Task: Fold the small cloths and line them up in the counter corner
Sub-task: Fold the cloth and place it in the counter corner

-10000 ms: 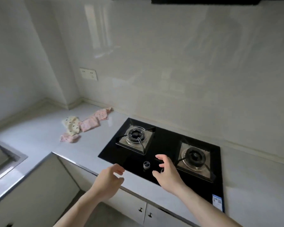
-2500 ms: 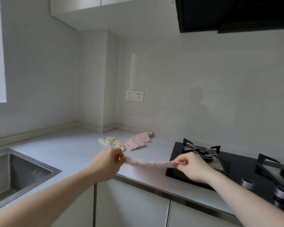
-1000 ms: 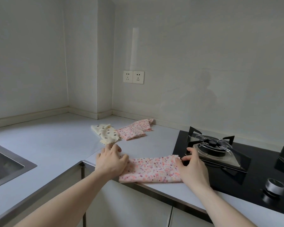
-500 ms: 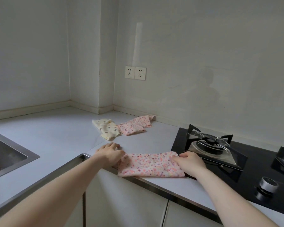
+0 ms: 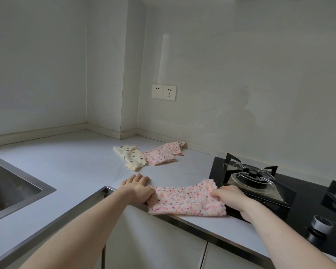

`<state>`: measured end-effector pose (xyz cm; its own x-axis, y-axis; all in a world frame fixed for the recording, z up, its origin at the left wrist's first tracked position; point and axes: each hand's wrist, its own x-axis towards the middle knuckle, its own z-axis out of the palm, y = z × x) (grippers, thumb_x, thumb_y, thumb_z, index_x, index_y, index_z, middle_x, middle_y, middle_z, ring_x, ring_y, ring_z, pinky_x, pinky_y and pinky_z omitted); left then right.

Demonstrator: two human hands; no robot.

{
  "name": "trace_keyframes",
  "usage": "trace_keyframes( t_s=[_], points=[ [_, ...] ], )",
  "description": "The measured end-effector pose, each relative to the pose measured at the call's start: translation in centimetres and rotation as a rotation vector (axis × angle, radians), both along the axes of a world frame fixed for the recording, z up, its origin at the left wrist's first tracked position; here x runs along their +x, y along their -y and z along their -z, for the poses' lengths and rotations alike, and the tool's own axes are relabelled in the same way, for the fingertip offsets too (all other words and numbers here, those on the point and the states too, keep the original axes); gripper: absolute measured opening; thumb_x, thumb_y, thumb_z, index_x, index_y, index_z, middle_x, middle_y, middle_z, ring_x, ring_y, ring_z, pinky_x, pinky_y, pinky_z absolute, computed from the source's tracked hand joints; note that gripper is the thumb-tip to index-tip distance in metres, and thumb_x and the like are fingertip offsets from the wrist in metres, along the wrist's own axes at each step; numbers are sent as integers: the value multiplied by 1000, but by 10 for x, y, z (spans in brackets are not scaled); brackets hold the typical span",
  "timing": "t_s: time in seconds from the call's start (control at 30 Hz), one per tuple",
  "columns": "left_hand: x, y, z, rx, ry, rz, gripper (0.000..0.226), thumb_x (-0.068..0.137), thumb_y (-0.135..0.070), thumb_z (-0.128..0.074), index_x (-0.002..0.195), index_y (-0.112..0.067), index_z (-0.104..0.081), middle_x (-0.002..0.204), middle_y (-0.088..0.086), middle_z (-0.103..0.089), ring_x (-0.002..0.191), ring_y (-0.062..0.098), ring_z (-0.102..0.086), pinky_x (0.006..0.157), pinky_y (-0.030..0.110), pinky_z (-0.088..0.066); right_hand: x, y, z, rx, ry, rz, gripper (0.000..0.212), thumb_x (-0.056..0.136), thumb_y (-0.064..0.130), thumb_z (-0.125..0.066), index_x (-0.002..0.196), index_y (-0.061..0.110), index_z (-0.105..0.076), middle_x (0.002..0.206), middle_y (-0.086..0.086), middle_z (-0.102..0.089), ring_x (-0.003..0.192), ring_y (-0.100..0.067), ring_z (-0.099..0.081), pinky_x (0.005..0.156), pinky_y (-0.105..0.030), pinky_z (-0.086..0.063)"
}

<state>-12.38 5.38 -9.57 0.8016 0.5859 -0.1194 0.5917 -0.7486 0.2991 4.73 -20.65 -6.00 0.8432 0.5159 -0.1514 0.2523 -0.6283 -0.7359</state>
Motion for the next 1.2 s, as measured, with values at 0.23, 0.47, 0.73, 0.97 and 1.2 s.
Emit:
trace_keyframes(
  t_s=[0.23, 0.47, 0.73, 0.97, 1.2],
  points=[
    [3, -6, 4, -15, 13, 5, 63, 98, -52, -31, 155, -26, -27, 159, 1, -25, 151, 25, -17, 123, 45, -14, 1, -2, -18, 116, -57, 39, 16, 86, 19, -72, 101, 16, -74, 95, -4, -76, 87, -19, -70, 69, -29, -53],
    [3, -10, 2, -65, 18, 1, 59, 98, -50, -33, 152, -27, -33, 159, 2, -26, 153, 25, -15, 124, 44, -13, -24, -37, -53, 153, -71, -76, 18, 88, 23, -72, 101, 12, -75, 95, -9, -79, 82, -17, -70, 75, -32, -55],
    [-1, -9, -6, -160, 77, 7, 46, 101, -28, -30, 145, -23, -44, 152, 4, -37, 147, 23, -25, 119, 39, -16, -70, -84, -41, 230, -175, -176, 7, 91, 4, -65, 96, 1, -68, 74, -9, -68, 54, -14, -60, 54, -24, -53],
    [-1, -11, -11, -158, 91, 10, 40, 99, -23, -37, 135, -18, -54, 147, 8, -41, 141, 27, -32, 115, 39, -25, -92, -106, -21, 168, -120, -262, 11, 93, 15, -70, 103, 11, -70, 75, -6, -76, 62, -15, -69, 62, -25, -58],
    [-6, -11, -14, -86, 69, 49, 48, 98, -23, -63, 143, -21, -47, 151, 8, -40, 143, 33, -35, 119, 44, -31, -83, -101, -18, 162, -109, -259, 16, 92, 16, -70, 108, 14, -71, 106, -9, -71, 69, -16, -72, 57, -26, -58]
  ],
)
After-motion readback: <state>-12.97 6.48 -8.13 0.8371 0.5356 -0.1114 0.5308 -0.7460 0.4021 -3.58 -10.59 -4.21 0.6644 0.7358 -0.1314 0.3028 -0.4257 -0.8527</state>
